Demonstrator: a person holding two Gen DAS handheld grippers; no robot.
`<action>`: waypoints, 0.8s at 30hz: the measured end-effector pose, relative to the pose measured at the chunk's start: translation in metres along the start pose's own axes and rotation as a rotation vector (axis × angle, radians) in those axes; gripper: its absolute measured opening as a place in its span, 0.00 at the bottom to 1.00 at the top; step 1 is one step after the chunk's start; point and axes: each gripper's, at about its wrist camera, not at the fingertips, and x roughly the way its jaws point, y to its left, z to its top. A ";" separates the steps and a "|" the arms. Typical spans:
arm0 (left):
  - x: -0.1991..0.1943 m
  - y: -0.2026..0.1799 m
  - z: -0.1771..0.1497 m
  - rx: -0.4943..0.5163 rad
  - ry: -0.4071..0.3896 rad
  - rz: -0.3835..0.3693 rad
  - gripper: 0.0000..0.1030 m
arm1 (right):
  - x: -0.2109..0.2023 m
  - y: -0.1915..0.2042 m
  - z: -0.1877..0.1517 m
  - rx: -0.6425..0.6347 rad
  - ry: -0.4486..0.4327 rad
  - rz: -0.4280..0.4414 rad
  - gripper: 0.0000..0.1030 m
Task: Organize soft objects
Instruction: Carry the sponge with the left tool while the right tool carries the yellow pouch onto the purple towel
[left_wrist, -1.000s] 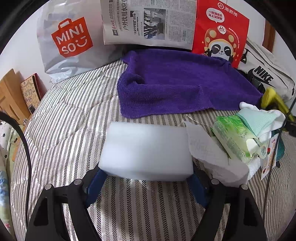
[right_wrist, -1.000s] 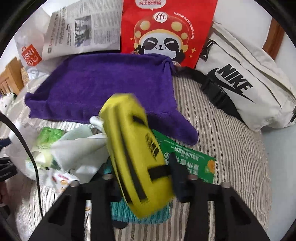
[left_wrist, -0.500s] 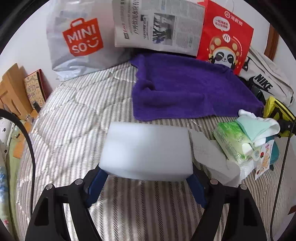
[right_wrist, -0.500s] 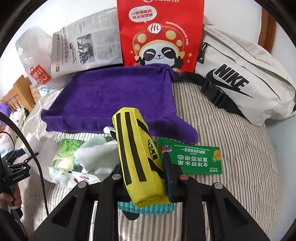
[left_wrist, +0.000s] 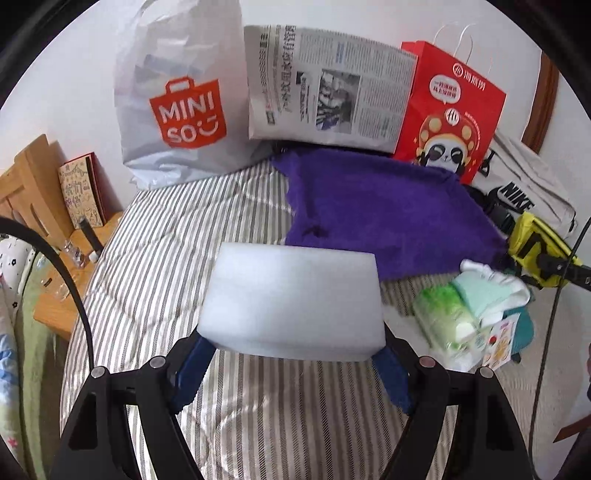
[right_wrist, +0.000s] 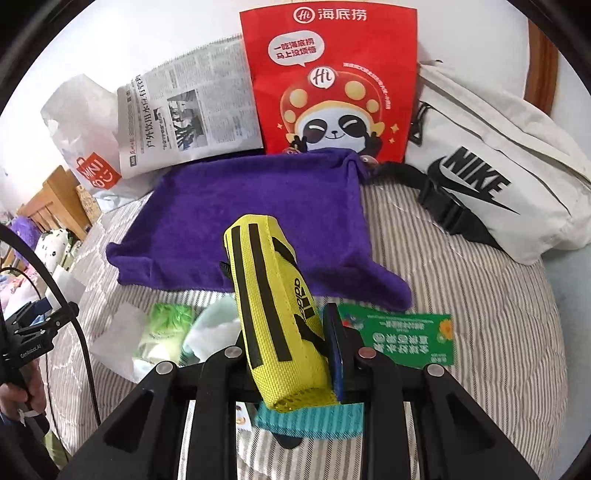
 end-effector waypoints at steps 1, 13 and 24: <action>0.001 -0.001 0.005 0.001 -0.002 -0.005 0.76 | 0.002 0.001 0.003 -0.004 -0.001 0.004 0.25; 0.016 -0.009 0.049 -0.018 -0.016 -0.067 0.76 | 0.022 -0.005 0.050 0.015 -0.031 -0.011 0.25; 0.062 -0.025 0.095 0.007 0.023 -0.099 0.76 | 0.078 -0.015 0.100 0.032 -0.039 -0.061 0.25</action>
